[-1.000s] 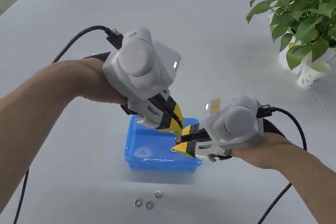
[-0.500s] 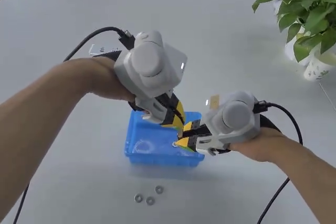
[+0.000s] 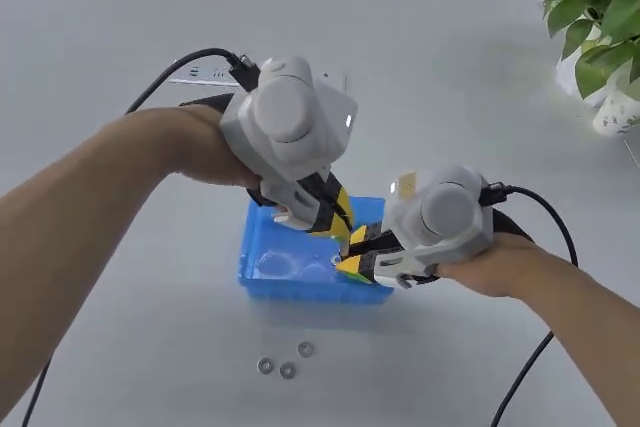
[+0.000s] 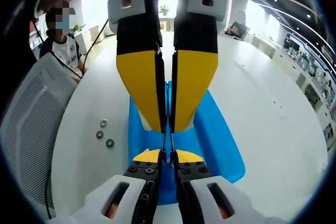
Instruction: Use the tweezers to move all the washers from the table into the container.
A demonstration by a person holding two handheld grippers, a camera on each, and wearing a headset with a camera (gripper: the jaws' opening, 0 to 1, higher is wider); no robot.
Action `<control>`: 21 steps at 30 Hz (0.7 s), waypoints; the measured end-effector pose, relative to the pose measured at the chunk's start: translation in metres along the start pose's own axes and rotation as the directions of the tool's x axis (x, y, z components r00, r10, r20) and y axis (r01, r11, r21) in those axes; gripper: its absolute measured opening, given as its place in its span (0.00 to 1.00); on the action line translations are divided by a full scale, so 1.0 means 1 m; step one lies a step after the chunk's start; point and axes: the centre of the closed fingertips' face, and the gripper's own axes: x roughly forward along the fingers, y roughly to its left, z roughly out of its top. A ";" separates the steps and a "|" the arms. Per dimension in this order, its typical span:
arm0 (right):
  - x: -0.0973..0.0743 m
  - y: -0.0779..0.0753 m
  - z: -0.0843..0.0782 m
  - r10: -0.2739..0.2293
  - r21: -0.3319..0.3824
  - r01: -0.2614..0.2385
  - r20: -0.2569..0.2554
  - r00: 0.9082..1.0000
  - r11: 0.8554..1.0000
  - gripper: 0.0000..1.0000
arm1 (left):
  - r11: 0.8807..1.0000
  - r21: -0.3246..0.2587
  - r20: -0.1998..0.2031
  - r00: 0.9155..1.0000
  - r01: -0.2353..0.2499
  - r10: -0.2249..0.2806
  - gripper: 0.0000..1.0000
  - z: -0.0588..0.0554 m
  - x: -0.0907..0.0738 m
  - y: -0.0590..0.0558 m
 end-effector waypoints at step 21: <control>0.000 0.000 -0.002 0.010 -0.006 -0.010 -0.006 1.000 1.000 0.11 | 1.000 -0.006 0.002 1.000 -0.002 0.002 0.07 0.001 0.001 0.001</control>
